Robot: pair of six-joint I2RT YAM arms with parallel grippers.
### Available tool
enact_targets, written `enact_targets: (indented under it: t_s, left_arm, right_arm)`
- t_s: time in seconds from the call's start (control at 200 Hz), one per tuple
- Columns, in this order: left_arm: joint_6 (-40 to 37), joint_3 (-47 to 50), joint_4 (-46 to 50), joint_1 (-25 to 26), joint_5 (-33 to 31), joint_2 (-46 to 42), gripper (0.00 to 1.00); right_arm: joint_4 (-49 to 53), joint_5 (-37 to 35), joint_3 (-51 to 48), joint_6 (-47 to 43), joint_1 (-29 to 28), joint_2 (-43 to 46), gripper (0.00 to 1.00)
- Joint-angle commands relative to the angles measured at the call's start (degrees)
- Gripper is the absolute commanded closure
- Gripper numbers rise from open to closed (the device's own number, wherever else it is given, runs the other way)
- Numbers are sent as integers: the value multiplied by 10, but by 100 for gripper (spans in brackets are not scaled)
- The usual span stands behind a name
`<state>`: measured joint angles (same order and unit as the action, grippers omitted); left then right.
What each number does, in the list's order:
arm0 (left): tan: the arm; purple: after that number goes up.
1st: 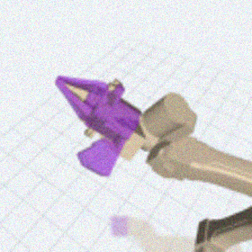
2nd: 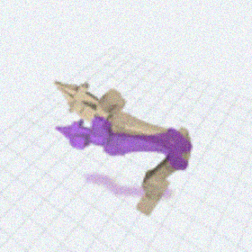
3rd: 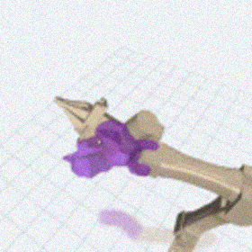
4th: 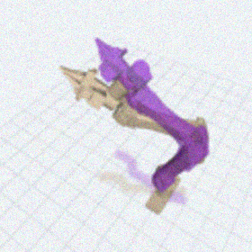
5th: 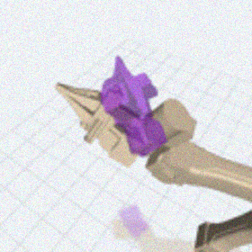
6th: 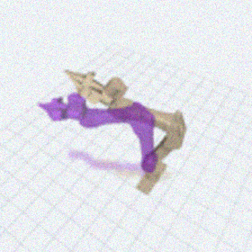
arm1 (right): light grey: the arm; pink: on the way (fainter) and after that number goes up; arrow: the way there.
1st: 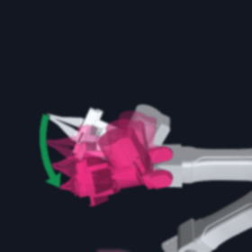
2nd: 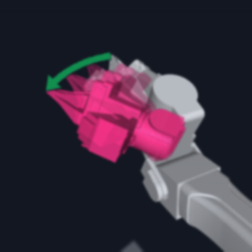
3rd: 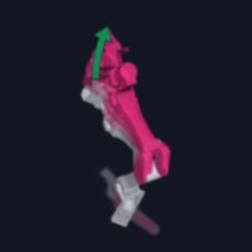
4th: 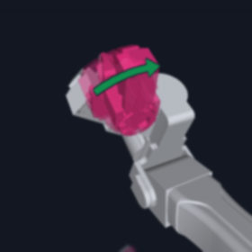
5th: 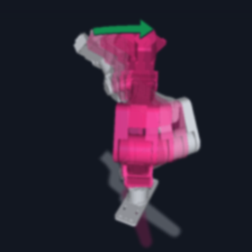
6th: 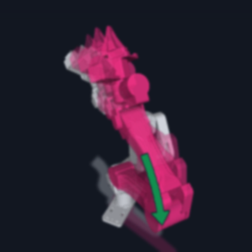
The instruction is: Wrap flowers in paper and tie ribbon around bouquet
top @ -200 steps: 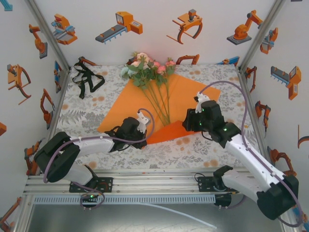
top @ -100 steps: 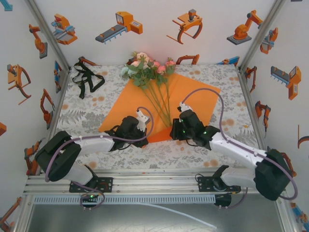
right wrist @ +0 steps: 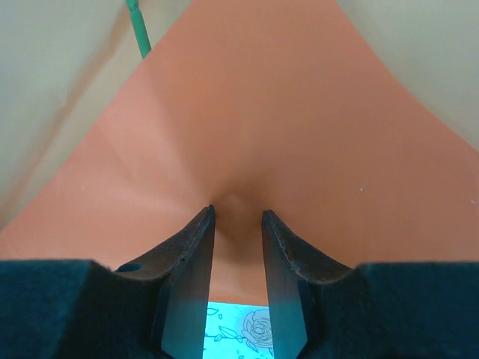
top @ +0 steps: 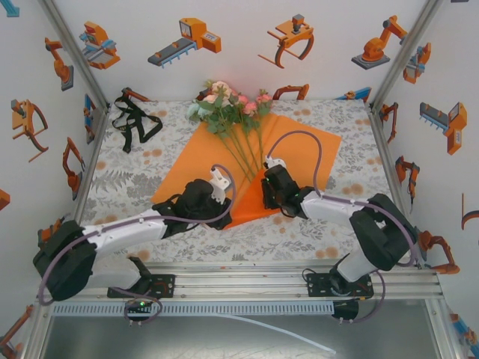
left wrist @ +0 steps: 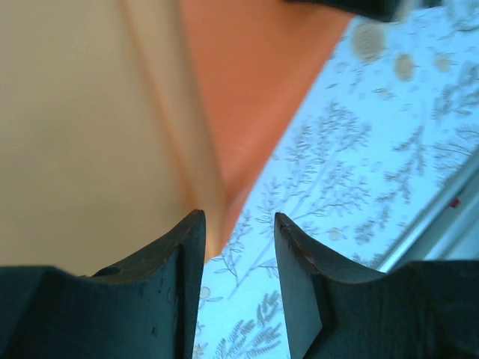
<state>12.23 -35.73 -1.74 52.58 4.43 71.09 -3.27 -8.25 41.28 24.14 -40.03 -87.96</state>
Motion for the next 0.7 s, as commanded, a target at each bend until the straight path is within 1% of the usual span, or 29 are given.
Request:
enact_targets:
  t_s: [0.0,0.065,0.18,0.265,0.38,0.556,0.696]
  left_arm:
    - [-46,-52,67,36,-11,-28,57]
    - [-32,-55,27,48,18,-6,57]
    - [11,-61,-70,54,21,75,64]
    - [25,-71,-127,54,27,137,68]
    - [32,-87,-150,53,17,199,73]
    - [50,-88,-155,37,-34,221,74]
    - [83,-79,-163,6,-16,233,75]
  right_arm:
    - [-45,-6,10,-10,2,-14,69]
    - [-52,-1,14,-9,3,-22,69]
    - [-63,2,13,-8,7,-37,70]
    - [-69,11,10,-1,15,-39,70]
    - [-74,35,13,11,30,-31,70]
    - [-55,93,26,27,35,-9,69]
    - [-14,136,24,61,35,35,67]
